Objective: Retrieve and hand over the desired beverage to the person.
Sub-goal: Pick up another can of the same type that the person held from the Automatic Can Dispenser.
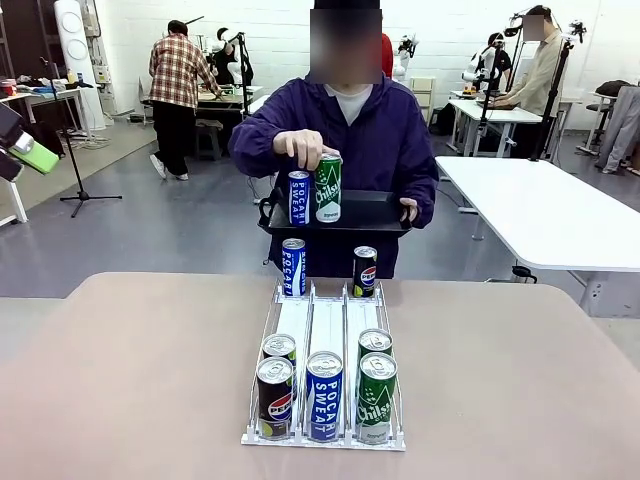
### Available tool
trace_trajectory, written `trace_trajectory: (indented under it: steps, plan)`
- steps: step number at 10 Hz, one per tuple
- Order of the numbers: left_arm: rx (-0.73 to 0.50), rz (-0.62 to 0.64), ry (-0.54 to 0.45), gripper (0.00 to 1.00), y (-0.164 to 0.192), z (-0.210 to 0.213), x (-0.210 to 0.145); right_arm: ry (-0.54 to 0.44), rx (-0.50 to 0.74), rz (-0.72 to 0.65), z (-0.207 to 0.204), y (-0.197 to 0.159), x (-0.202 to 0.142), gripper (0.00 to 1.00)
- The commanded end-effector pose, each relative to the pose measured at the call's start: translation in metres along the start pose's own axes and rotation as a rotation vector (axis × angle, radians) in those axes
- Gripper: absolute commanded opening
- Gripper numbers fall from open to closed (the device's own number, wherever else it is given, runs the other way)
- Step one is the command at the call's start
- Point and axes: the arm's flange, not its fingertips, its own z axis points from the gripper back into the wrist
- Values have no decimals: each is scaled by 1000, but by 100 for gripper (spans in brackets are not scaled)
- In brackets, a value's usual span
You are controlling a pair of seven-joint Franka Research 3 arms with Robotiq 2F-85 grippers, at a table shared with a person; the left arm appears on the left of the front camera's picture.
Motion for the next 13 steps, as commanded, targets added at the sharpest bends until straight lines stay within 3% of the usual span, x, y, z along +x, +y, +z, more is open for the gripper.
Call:
trace_trajectory:
  steps: [1,13]
  plan:
    - [6,-12,7,100,1,0,-1,-8,30,9,-2,0,-1,100]
    - [6,-12,7,100,1,0,-1,-8,30,9,-2,0,-1,100]
